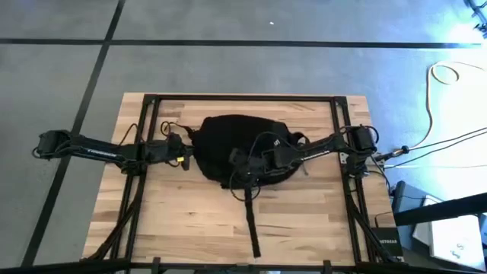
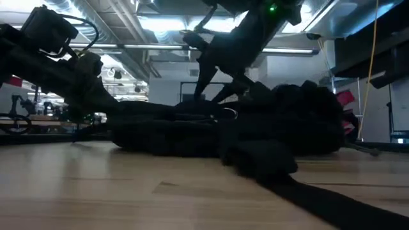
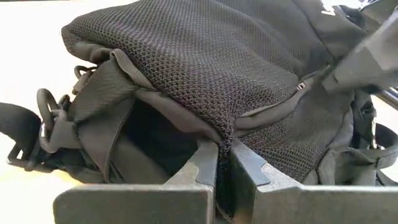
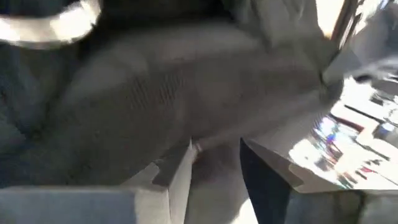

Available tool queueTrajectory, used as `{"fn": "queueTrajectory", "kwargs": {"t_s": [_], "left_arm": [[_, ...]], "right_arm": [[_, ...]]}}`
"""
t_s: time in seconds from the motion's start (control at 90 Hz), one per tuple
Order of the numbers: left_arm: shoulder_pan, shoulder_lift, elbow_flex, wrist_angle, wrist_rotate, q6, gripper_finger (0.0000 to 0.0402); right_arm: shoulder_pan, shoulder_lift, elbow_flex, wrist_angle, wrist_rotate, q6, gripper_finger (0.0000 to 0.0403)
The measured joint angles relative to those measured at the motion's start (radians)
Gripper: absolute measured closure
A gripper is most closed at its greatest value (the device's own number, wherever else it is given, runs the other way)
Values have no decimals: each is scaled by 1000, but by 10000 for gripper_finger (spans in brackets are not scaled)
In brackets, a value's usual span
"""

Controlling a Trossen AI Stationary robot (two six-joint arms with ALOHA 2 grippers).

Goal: Unpack backpack
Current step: Close the black bag

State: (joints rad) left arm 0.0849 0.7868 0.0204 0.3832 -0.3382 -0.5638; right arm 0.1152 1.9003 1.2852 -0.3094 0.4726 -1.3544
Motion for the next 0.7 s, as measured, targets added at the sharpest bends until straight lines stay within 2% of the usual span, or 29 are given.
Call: {"fn": "queueTrajectory", "kwargs": {"t_s": [0.1,0.167,0.244,0.333,0.4,0.556,0.7], "left_arm": [[0,0,0,-3,-1,1,402],[0,0,0,-5,-1,1,402],[0,0,0,-7,-1,2,402],[0,0,0,-6,0,3,402],[0,0,0,-7,0,6,402],[0,0,0,-2,3,15,402],[0,1,-2,41,48,8,402]], "right_arm": [[-9,0,39,-28,59,-38,283],[-20,0,91,-78,56,41,283],[-30,0,177,-182,-18,163,283],[-51,0,271,-311,-133,216,283],[-67,4,317,-412,-189,174,283],[-93,87,384,-591,-196,92,283],[-97,172,435,-631,-209,86,283]]}}
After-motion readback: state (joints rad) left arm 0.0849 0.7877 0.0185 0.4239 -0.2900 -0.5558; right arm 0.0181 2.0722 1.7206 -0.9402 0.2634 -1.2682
